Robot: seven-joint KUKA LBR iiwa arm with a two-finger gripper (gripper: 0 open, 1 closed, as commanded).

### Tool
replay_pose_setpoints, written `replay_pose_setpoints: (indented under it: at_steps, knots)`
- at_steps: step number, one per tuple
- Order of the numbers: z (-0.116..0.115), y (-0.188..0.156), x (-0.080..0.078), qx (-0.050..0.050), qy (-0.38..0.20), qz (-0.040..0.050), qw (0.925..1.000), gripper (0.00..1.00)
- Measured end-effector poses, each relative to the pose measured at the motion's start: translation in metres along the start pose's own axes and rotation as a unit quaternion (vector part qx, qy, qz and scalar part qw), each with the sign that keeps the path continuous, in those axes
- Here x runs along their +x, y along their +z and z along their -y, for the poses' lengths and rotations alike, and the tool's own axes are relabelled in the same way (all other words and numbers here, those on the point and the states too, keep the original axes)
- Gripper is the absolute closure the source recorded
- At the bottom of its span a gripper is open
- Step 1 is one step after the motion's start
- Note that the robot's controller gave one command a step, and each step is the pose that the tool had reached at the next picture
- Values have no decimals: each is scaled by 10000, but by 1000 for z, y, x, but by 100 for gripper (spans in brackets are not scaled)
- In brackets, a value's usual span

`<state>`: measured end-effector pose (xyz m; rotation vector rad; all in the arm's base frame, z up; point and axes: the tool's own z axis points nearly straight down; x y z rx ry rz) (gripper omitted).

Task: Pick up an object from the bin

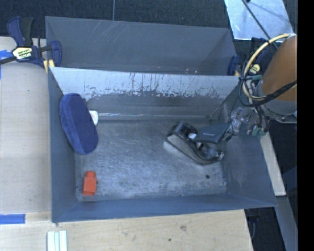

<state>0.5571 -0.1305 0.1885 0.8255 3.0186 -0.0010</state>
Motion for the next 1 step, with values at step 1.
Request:
replay_pose_setpoints:
  at_steps: [1]
  knots:
    - [-75, -13, 10, -17, -245, -31, 9997, 100]
